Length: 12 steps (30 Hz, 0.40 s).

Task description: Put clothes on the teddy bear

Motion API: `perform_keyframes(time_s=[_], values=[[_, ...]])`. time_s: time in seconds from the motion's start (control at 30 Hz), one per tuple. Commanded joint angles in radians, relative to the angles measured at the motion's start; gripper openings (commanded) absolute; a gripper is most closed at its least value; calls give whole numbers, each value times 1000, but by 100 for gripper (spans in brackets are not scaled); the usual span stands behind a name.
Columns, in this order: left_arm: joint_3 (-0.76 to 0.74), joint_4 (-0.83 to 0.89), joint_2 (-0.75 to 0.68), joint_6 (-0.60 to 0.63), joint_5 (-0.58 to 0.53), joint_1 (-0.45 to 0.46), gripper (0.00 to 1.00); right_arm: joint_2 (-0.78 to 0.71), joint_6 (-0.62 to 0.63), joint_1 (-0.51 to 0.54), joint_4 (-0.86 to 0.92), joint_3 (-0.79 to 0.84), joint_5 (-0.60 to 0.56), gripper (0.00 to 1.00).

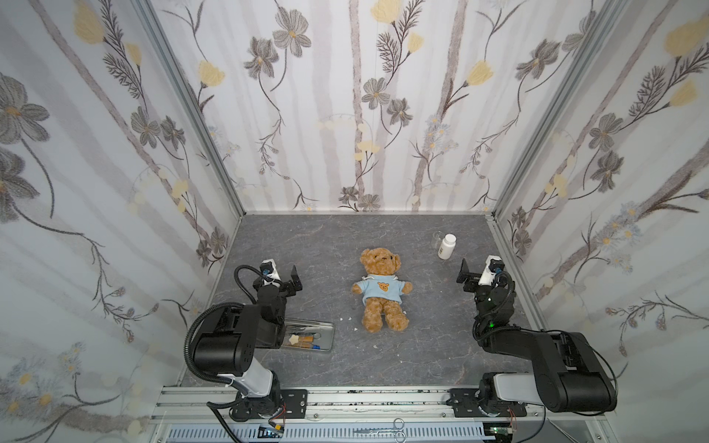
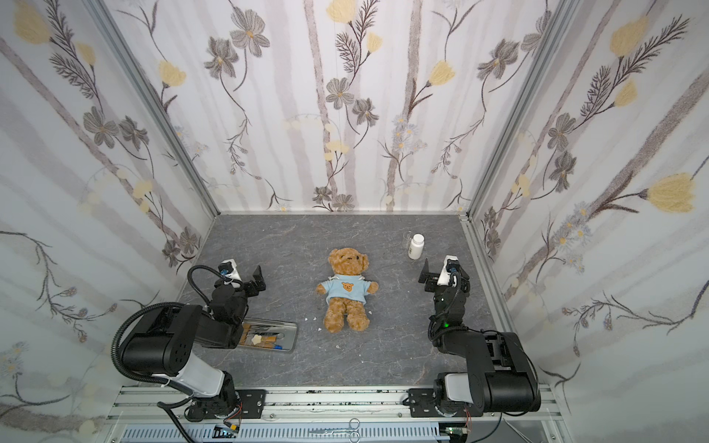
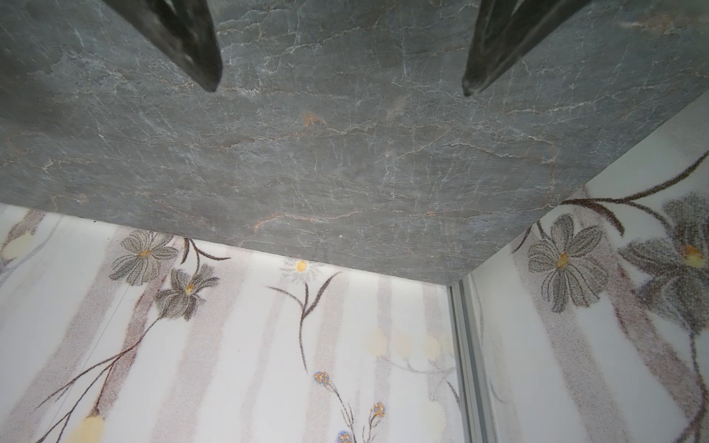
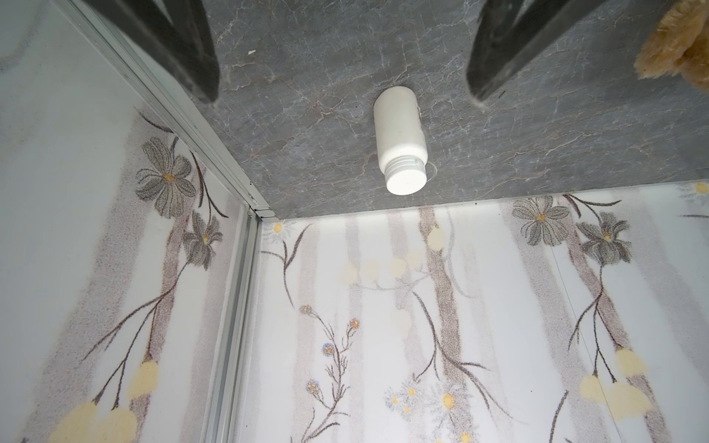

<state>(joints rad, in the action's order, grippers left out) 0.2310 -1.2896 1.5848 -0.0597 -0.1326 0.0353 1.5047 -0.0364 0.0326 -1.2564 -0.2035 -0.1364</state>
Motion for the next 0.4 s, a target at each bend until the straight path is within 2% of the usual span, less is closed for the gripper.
perform_keyframes(time_s=[0.0, 0.37], values=[[5, -59, 2, -3, -10, -1, 100, 5, 5, 3, -48, -1, 9, 100], [5, -58, 2, -2, -10, -1, 100, 2, 14, 6, -52, 3, 21, 100]])
